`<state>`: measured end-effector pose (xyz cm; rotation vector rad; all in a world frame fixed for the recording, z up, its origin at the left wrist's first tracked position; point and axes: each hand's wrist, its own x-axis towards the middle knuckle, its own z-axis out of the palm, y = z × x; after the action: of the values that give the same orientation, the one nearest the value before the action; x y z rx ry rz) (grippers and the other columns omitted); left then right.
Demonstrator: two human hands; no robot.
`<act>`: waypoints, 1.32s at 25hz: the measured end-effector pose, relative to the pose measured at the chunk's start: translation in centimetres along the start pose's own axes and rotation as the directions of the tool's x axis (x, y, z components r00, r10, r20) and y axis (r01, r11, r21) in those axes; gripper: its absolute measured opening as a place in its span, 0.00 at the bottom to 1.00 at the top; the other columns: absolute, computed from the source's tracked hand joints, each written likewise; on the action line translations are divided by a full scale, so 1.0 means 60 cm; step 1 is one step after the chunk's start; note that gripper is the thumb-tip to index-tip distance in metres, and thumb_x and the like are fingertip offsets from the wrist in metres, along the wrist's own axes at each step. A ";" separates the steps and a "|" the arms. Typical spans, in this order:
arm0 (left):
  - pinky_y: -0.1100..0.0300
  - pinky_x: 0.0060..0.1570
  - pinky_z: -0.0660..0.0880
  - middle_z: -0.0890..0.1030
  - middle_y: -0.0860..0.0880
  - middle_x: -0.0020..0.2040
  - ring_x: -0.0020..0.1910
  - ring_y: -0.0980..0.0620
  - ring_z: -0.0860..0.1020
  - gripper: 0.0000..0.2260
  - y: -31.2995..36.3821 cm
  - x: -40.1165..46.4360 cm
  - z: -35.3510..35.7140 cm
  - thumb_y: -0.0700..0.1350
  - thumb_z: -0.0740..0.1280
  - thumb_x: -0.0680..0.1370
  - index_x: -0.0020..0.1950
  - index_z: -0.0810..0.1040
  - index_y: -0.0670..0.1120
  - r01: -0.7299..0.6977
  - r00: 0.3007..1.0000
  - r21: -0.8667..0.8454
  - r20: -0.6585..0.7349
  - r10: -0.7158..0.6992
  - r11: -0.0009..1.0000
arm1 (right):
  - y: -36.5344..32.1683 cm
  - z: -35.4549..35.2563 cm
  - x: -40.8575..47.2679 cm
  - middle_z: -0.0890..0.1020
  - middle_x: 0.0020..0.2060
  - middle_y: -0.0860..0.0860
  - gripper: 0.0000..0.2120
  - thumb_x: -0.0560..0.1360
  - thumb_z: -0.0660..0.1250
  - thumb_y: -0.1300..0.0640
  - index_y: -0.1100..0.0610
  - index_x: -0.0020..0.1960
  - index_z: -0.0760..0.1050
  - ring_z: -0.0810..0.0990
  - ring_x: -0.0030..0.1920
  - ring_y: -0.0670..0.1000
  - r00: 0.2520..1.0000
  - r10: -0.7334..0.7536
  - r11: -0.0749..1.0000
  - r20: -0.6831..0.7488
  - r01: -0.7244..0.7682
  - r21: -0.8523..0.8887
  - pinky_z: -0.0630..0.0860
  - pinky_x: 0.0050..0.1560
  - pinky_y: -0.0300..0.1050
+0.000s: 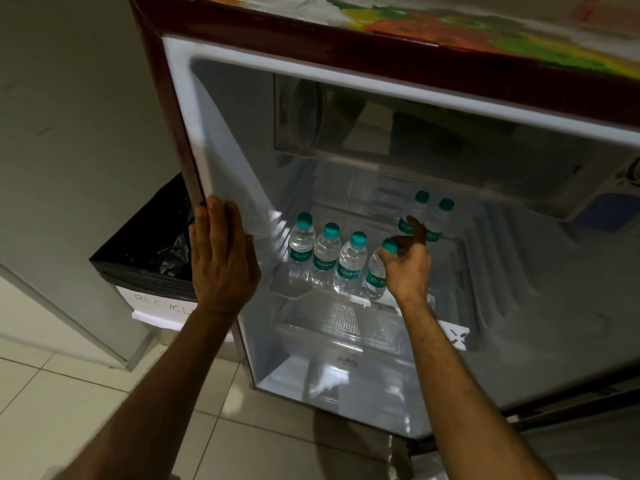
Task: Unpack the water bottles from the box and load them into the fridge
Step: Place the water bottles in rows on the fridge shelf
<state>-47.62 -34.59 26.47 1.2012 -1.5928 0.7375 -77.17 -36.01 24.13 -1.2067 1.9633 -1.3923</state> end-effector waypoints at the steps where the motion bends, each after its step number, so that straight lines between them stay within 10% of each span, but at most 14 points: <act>1: 0.50 0.79 0.45 0.39 0.49 0.81 0.80 0.47 0.41 0.37 0.000 0.000 0.000 0.38 0.65 0.79 0.81 0.45 0.43 0.002 1.000 -0.003 0.002 -0.002 1.000 | 0.000 -0.002 -0.005 0.82 0.53 0.46 0.26 0.73 0.75 0.59 0.54 0.69 0.71 0.80 0.54 0.46 1.000 -0.011 1.000 0.010 0.011 0.004 0.75 0.57 0.43; 17: 0.50 0.79 0.45 0.39 0.49 0.81 0.80 0.47 0.41 0.34 0.001 0.002 0.000 0.40 0.62 0.81 0.81 0.45 0.43 0.003 1.000 -0.007 -0.005 -0.003 1.000 | -0.006 -0.012 -0.002 0.81 0.52 0.45 0.31 0.74 0.74 0.60 0.53 0.72 0.66 0.79 0.54 0.43 0.985 -0.102 0.995 0.142 0.102 0.004 0.74 0.58 0.36; 22: 0.50 0.79 0.45 0.39 0.48 0.82 0.80 0.46 0.41 0.35 0.000 0.000 0.003 0.39 0.63 0.80 0.81 0.46 0.42 -0.002 1.000 0.003 -0.010 0.002 1.000 | -0.043 -0.032 0.024 0.81 0.52 0.51 0.11 0.77 0.70 0.59 0.52 0.57 0.76 0.80 0.53 0.50 0.997 -0.037 0.983 -0.069 0.049 0.176 0.78 0.52 0.39; 25: 0.50 0.79 0.44 0.39 0.49 0.81 0.80 0.47 0.41 0.36 -0.001 0.001 0.001 0.39 0.63 0.80 0.81 0.46 0.43 0.000 1.000 -0.003 0.000 0.000 1.000 | -0.082 -0.048 0.101 0.82 0.54 0.60 0.14 0.79 0.67 0.54 0.63 0.58 0.78 0.81 0.55 0.58 0.962 -0.144 0.989 -0.230 0.137 -0.047 0.78 0.59 0.52; 33: 0.50 0.79 0.44 0.38 0.49 0.81 0.80 0.47 0.41 0.36 0.001 0.002 -0.001 0.39 0.63 0.80 0.81 0.45 0.43 -0.002 1.000 -0.012 0.002 0.002 1.000 | -0.085 -0.043 0.223 0.73 0.69 0.62 0.25 0.81 0.63 0.49 0.62 0.72 0.67 0.72 0.68 0.62 0.991 -0.006 0.818 0.132 0.081 -0.570 0.69 0.68 0.51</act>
<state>-47.64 -34.54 26.60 1.1925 -1.5979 0.7273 -84.04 -46.53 31.46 -1.5554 2.3595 -0.7140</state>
